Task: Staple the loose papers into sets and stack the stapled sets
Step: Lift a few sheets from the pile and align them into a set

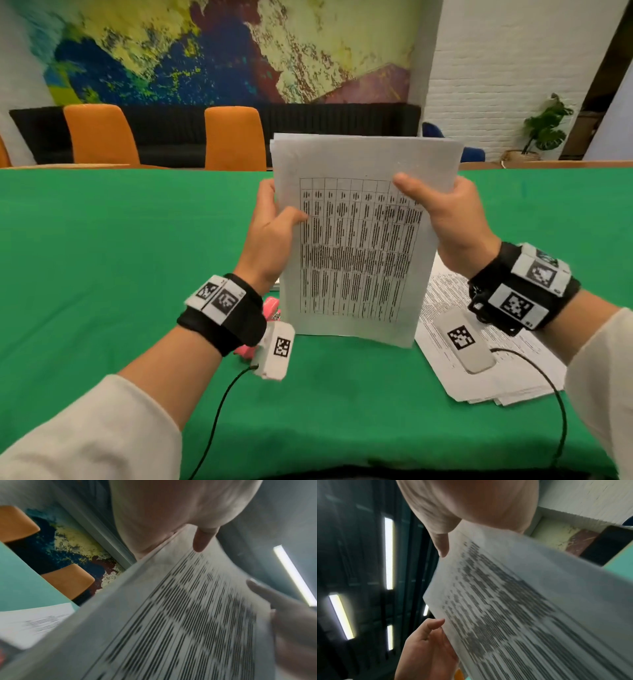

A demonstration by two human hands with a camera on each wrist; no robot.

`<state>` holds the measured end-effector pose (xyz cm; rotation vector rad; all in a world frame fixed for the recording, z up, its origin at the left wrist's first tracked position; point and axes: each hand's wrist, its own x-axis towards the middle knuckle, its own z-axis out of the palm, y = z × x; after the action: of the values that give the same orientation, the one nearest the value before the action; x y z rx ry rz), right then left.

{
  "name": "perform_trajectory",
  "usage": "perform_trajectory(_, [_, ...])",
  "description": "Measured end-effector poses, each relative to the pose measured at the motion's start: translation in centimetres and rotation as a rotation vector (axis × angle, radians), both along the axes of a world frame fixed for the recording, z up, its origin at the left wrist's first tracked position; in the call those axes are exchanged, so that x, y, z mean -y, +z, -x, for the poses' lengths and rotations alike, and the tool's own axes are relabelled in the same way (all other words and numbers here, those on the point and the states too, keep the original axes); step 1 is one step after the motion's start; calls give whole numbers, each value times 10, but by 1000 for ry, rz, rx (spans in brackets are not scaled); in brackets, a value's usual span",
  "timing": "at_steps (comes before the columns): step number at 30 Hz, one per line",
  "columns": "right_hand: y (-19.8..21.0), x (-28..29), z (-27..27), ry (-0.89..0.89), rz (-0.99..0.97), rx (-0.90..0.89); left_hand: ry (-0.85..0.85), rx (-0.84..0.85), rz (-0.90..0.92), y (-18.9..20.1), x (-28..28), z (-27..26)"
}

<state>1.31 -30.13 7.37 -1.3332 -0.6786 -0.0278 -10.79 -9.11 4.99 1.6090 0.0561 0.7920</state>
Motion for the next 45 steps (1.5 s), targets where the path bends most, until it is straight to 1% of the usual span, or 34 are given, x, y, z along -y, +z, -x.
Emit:
perform_trajectory(3, [-12, 1, 3, 28, 69, -8, -13, -19, 17, -14, 2, 2])
perform_trajectory(9, [10, 1, 4, -5, -60, 37, -31, 68, 23, 13, -1, -4])
perform_trajectory(11, [7, 3, 2, -8, -50, 20, -26, 20, 22, 8, -7, -4])
perform_trajectory(14, [-10, 6, -1, 17, 71, -8, -64, -131, -73, -11, -15, -1])
perform_trajectory(15, [-15, 6, 0, 38, 105, -15, -81, -154, -93, -16, -15, 0])
perform_trajectory(16, [-17, 6, 2, 51, 123, -17, -91, -154, -100, -16, -13, 1])
perform_trajectory(18, [-12, 5, 6, 41, 116, 4, -87, -99, -86, -5, -9, 0])
perform_trajectory(22, [12, 0, 4, -18, 5, 49, -60, 17, -47, 26, -6, -6])
perform_trajectory(24, [15, -1, 2, -31, -45, 38, -48, 44, -6, 27, -9, -7])
perform_trajectory(26, [7, -1, 0, -37, -28, 13, -33, 22, 17, 16, -10, -5])
perform_trajectory(28, [-7, -3, 0, -16, 36, -16, -15, -30, 7, 0, -10, -3])
perform_trajectory(30, [-15, -5, 3, -5, 90, -31, 0, -58, 3, -8, -10, -2])
perform_trajectory(32, [-10, -7, 6, -20, 101, -5, 3, -51, 28, 0, -9, -4])
perform_trajectory(35, [8, -7, 6, -35, 73, 36, -7, -21, 22, 22, -7, -8])
perform_trajectory(37, [15, -6, 5, -25, 64, 17, -8, -22, 17, 28, -6, -8])
perform_trajectory(39, [8, -5, 3, -20, 111, -21, 17, -36, -5, 19, -5, -6])
perform_trajectory(42, [-12, -7, 6, -3, 210, -79, 35, -67, -58, 2, 1, 0])
perform_trajectory(45, [-10, -10, 11, 12, 181, -87, 3, -53, -7, 6, 5, -1])
